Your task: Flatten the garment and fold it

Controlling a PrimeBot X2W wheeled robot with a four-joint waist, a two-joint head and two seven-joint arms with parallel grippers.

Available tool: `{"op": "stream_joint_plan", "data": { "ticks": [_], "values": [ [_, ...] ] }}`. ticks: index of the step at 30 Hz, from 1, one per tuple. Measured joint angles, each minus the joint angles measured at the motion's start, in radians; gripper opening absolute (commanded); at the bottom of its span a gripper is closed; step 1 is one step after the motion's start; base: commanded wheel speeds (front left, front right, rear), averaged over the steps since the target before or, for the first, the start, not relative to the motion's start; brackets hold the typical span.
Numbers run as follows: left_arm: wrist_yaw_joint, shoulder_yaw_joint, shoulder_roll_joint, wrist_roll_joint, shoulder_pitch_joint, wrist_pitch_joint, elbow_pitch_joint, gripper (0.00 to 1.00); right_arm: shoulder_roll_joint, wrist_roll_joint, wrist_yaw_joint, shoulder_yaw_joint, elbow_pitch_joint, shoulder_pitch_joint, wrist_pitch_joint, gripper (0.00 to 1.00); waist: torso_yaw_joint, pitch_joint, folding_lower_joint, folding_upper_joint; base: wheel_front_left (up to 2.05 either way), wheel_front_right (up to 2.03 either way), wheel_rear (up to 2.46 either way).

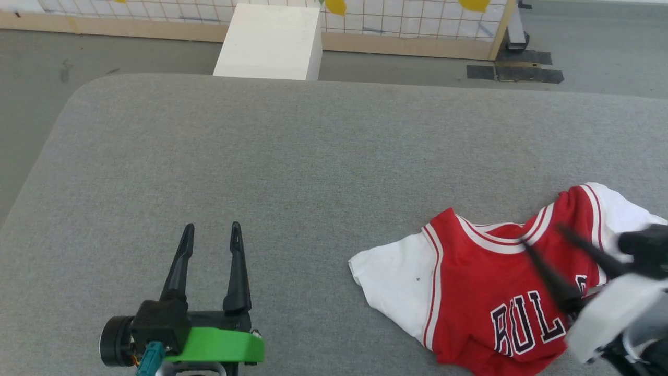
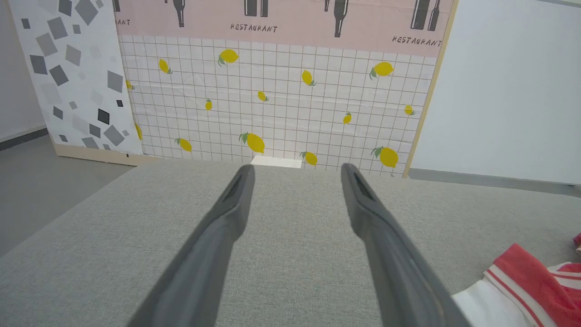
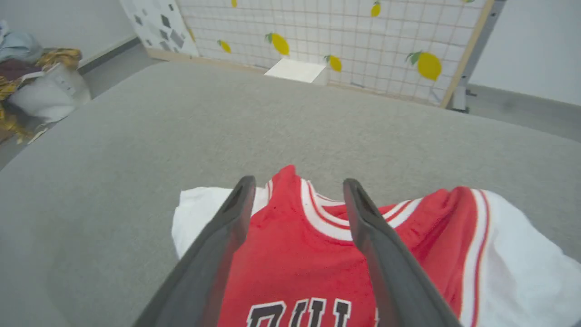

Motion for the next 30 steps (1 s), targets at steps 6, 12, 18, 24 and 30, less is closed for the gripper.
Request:
{"op": "stream_joint_plan", "data": {
  "ticks": [6,12,18,24,30],
  "values": [
    [-0.017,0.009,0.0,0.031,0.033,0.0,-0.024,1.0,0.277,-0.337,0.0,-0.283,0.004,0.07,-0.301,1.0,-0.012,0.004,0.0,0.0,0.0,0.0,0.0],
    [-0.029,-0.006,0.0,0.053,0.049,0.0,-0.001,1.0,0.358,-0.406,0.0,-0.409,0.095,0.087,-0.473,1.0,-0.028,0.011,0.0,0.0,0.0,0.0,0.0],
    [-0.1,-0.09,0.009,0.069,-0.012,0.064,0.085,1.0,0.359,-0.382,0.0,-0.404,0.164,0.079,-0.515,1.0,-0.038,0.026,0.0,0.0,0.0,0.0,0.0],
    [-0.186,-0.18,0.019,0.067,-0.178,0.316,0.178,1.0,0.358,-0.389,0.0,-0.397,0.157,0.047,-0.514,1.0,-0.034,0.065,0.0,0.0,0.0,0.0,0.0],
    [-0.214,-0.263,0.038,0.048,-0.281,0.515,0.261,1.0,0.359,-0.388,0.0,-0.371,0.153,0.023,-0.498,1.0,-0.039,0.117,0.0,0.0,0.0,0.0,0.0]
  ]
}}
